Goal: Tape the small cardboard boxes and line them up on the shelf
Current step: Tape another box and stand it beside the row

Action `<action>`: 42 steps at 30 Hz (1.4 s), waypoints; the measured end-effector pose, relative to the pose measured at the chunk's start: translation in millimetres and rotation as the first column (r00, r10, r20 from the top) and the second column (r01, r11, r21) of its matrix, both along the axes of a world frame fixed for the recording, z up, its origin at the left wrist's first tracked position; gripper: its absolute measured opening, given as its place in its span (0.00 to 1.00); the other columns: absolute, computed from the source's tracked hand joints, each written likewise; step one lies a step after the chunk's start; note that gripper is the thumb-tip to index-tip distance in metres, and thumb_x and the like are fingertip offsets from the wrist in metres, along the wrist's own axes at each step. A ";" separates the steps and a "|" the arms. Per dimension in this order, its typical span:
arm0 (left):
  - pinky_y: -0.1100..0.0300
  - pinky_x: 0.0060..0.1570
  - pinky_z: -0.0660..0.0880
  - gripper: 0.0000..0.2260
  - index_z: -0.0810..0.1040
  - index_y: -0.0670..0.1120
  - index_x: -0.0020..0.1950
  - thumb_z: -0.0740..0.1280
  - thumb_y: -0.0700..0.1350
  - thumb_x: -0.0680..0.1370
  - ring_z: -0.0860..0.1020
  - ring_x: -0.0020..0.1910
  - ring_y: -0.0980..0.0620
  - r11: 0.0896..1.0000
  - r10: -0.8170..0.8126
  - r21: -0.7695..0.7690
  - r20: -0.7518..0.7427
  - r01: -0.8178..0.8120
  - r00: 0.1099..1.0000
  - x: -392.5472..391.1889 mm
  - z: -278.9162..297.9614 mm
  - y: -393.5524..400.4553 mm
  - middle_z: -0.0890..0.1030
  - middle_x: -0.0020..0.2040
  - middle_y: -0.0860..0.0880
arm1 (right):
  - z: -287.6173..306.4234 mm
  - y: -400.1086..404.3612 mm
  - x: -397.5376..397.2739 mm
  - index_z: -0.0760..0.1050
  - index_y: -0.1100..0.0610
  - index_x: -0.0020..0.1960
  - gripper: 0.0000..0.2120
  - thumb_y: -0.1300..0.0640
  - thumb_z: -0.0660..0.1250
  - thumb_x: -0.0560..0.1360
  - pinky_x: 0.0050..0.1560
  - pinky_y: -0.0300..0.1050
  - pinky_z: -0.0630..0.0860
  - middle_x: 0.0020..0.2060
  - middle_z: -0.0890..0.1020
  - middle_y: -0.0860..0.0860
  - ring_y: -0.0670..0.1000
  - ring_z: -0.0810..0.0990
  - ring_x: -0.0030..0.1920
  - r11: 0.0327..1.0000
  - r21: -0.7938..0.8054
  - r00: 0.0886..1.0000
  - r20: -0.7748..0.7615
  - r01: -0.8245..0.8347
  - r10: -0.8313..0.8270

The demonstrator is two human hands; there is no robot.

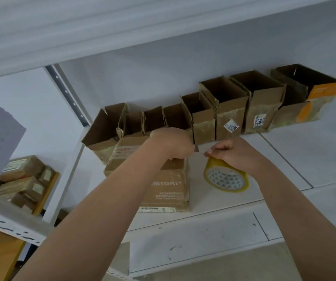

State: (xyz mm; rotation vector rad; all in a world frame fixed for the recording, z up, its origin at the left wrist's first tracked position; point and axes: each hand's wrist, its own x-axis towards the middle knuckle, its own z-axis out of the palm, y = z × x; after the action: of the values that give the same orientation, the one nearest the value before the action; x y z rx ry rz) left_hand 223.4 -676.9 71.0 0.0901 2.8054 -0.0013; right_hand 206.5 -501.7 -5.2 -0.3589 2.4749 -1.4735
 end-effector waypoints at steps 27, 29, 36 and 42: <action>0.54 0.40 0.70 0.17 0.69 0.43 0.59 0.71 0.48 0.75 0.76 0.47 0.45 0.939 0.308 0.270 -0.381 -0.214 0.872 27.6 -35.4 1.5 0.76 0.48 0.47 | -13.6 15.7 23.0 0.85 0.42 0.36 0.12 0.51 0.70 0.76 0.48 0.45 0.79 0.36 0.86 0.45 0.47 0.85 0.39 0.940 -0.237 0.969 0.068 0.245 -0.236; 0.53 0.42 0.71 0.12 0.71 0.46 0.52 0.71 0.47 0.74 0.76 0.48 0.45 0.952 0.231 0.277 -0.376 -0.128 0.897 36.2 -34.7 -3.9 0.75 0.47 0.48 | -6.0 17.2 22.8 0.85 0.42 0.35 0.12 0.51 0.70 0.76 0.45 0.44 0.79 0.35 0.86 0.45 0.46 0.85 0.37 0.931 -0.272 0.970 0.052 0.244 -0.239; 0.64 0.46 0.74 0.20 0.78 0.53 0.65 0.72 0.44 0.74 0.76 0.44 0.59 0.923 -0.099 0.325 -0.319 0.207 0.942 71.9 -27.3 -42.1 0.80 0.48 0.59 | 7.3 13.8 25.1 0.85 0.44 0.38 0.09 0.50 0.70 0.76 0.42 0.42 0.79 0.38 0.86 0.47 0.46 0.85 0.38 0.939 -0.281 0.980 0.040 0.199 -0.196; 0.55 0.58 0.76 0.23 0.74 0.58 0.69 0.70 0.41 0.76 0.77 0.56 0.58 0.926 -0.098 0.321 -0.303 0.199 0.948 85.9 -23.2 -86.6 0.80 0.58 0.59 | 16.3 1.2 31.2 0.85 0.39 0.40 0.10 0.49 0.68 0.77 0.42 0.41 0.77 0.38 0.86 0.43 0.43 0.85 0.38 0.964 -0.240 0.993 -0.001 0.114 -0.118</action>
State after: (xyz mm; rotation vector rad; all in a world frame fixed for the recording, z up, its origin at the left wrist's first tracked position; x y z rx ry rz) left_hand 309.3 -763.6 47.8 0.4214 3.0425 0.4861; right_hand 237.7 -500.5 11.2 -0.2721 2.3693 -1.8308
